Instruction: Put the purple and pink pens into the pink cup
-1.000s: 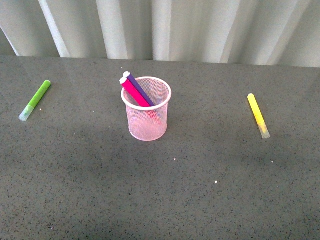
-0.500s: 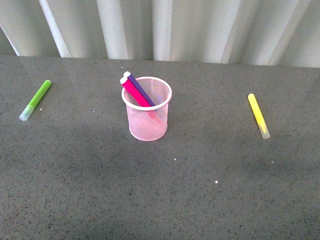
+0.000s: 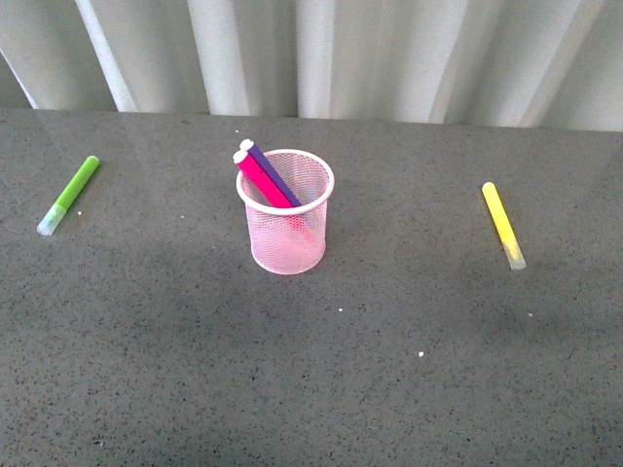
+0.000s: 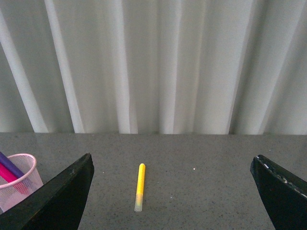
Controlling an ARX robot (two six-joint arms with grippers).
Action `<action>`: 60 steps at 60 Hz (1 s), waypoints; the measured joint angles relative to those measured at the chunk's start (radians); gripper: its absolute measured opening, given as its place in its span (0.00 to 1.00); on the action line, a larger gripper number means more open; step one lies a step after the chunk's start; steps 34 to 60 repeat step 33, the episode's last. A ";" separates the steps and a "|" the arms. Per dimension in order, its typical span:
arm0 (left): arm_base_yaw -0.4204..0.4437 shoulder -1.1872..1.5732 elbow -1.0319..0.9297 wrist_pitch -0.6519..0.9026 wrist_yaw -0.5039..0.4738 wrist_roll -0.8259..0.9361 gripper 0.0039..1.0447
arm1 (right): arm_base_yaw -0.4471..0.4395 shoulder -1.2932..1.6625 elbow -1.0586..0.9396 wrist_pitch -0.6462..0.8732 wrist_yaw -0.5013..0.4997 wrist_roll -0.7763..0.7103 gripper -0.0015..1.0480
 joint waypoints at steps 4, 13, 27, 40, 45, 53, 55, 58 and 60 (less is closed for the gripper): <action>0.000 0.000 0.000 0.000 0.000 0.000 0.94 | 0.000 0.000 0.000 0.000 0.000 0.000 0.93; 0.000 0.000 0.000 0.000 0.000 0.000 0.94 | 0.000 0.000 0.000 0.000 0.000 0.000 0.93; 0.000 0.000 0.000 0.000 0.000 0.000 0.94 | 0.000 0.000 0.000 0.000 0.000 0.000 0.93; 0.000 0.000 0.000 0.000 0.000 0.000 0.94 | 0.000 0.000 0.000 0.000 0.000 0.000 0.93; 0.000 0.000 0.000 0.000 0.000 0.000 0.94 | 0.000 0.000 0.000 0.000 0.000 0.000 0.93; 0.000 0.000 0.000 0.000 0.000 0.000 0.94 | 0.000 0.000 0.000 0.000 0.000 0.000 0.93; 0.000 0.000 0.000 0.000 0.000 0.000 0.94 | 0.000 0.000 0.000 0.000 0.000 0.000 0.93; 0.000 0.000 0.000 0.000 0.000 0.000 0.94 | 0.000 0.000 0.000 0.000 0.000 0.000 0.93; 0.000 0.000 0.000 0.000 0.000 0.000 0.94 | 0.000 0.000 0.000 0.000 0.000 0.000 0.93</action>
